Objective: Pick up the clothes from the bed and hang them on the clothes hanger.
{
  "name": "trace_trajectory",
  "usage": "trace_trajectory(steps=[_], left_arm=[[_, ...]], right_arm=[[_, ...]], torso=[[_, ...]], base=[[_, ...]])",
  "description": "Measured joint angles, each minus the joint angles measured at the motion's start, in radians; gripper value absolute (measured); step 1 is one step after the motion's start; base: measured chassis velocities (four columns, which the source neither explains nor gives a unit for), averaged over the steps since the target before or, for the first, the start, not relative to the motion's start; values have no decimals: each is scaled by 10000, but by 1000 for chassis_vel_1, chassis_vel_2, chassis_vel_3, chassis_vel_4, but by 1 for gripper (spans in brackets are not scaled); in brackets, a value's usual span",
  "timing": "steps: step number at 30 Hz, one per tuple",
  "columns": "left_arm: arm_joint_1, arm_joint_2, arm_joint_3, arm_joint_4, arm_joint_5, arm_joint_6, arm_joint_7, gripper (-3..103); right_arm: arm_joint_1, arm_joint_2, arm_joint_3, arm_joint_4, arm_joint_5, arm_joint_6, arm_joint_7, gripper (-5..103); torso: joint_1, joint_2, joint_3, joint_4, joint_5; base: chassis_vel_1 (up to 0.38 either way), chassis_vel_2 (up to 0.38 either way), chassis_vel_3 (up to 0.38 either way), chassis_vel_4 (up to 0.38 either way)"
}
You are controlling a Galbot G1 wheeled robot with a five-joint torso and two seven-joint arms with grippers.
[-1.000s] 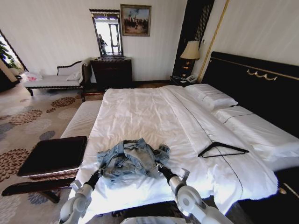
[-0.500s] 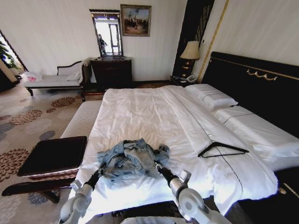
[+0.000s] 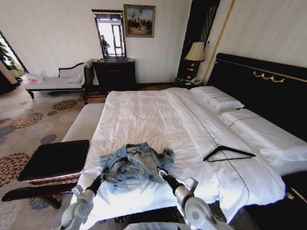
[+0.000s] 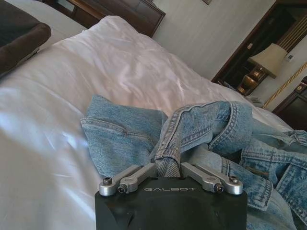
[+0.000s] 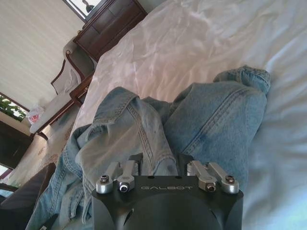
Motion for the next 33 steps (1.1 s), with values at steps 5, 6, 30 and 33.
trace_trajectory(steps=[5, 6, 30, 33], left_arm=[[-5, -5, 3, 22, 5, -12, 23, 3], [-5, -5, 3, 22, 5, -12, 23, 3], [-457, 983, -747, -3601, -227, -842, -1413, 3], [-841, 1560, -1083, -4217, -1056, -640, -1945, 3]], right_arm=[[-48, 61, -77, -50, -51, -6, -97, 27], [-48, 61, -77, -50, -51, -6, -97, 27], [1293, -499, 812, -364, -3424, 2299, -3782, 1], [2177, -823, 989, -330, -3073, 2531, -4277, 1]], torso=[[0, 0, 0, 0, 0], [0, 0, 0, 0, 0], [0, 0, 1, -1, 2], [0, -1, 1, 1, 0]], base=[[0, 0, 0, 0], [0, 0, 0, 0], [0, 0, 0, 0], [0, 0, 0, 0]])
